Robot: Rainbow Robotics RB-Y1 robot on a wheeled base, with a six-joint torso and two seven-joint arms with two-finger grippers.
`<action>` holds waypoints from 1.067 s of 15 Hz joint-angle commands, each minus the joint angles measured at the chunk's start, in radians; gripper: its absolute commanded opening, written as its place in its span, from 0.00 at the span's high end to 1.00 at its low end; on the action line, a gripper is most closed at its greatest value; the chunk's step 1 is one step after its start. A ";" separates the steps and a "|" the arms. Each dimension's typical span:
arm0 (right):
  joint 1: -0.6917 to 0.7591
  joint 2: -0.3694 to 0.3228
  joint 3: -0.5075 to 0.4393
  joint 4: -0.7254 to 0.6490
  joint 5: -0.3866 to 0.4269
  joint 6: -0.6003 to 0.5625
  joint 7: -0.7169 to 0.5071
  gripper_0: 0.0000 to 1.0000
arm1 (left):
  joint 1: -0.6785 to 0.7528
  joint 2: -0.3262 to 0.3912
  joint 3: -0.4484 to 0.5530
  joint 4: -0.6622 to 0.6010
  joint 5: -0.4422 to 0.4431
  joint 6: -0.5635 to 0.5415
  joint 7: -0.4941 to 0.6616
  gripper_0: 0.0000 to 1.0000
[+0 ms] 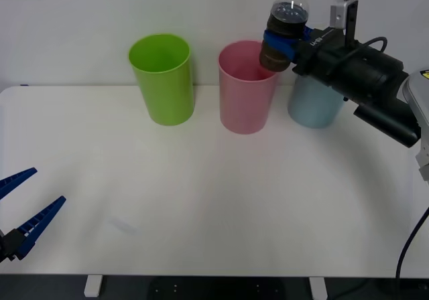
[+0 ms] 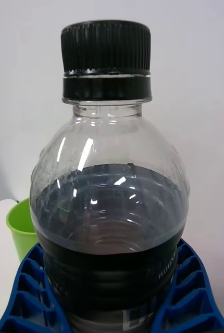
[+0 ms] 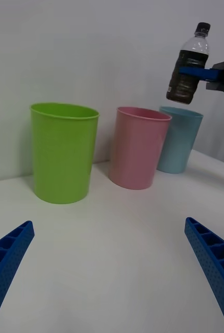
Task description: Grasp the object on the table and drop it into the matching bin: aluminum can to the light blue bin, PET bottle to the pink bin.
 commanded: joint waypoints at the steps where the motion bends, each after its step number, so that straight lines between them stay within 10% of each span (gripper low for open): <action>1: -0.073 0.044 0.001 0.101 0.040 0.000 0.007 1.00 | 0.000 0.000 0.000 0.000 0.000 0.000 0.000 0.00; 16: -0.241 0.164 0.005 0.340 0.135 0.063 0.056 1.00 | 0.000 0.000 0.000 0.000 0.000 0.000 0.000 0.00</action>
